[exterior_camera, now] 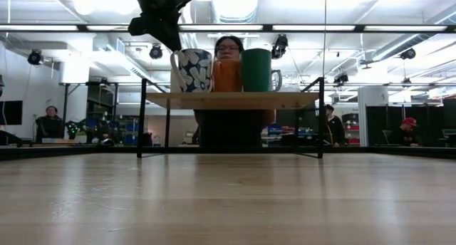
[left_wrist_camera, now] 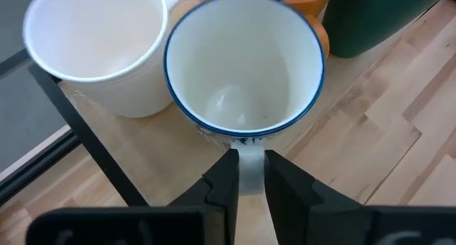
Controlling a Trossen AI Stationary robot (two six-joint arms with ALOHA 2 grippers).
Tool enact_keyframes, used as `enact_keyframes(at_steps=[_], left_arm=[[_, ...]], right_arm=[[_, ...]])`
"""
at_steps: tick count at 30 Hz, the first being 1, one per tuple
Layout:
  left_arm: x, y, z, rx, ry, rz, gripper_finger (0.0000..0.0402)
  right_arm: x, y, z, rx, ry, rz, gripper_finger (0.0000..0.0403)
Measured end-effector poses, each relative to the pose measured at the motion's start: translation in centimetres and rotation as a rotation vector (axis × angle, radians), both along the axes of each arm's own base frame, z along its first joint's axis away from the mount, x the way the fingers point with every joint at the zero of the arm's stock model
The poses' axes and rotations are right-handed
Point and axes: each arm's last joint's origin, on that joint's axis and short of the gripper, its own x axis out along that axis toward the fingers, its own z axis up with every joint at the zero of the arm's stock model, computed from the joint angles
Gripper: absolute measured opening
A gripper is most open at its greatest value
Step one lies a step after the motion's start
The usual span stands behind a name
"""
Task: Stack small to large cups/mugs on shelf
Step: Put the white patterned mug on the shelf
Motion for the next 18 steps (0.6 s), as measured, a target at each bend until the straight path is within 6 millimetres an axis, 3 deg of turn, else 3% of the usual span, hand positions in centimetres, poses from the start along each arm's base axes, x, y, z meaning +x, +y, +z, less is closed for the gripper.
enact_keyframes(at_steps=[18], left_arm=[[0.17, 0.04, -0.21, -0.004, 0.007, -0.004, 0.0045]], right_arm=[[0.0, 0.0, -0.01, 0.004, 0.0, -0.001, 0.0125]])
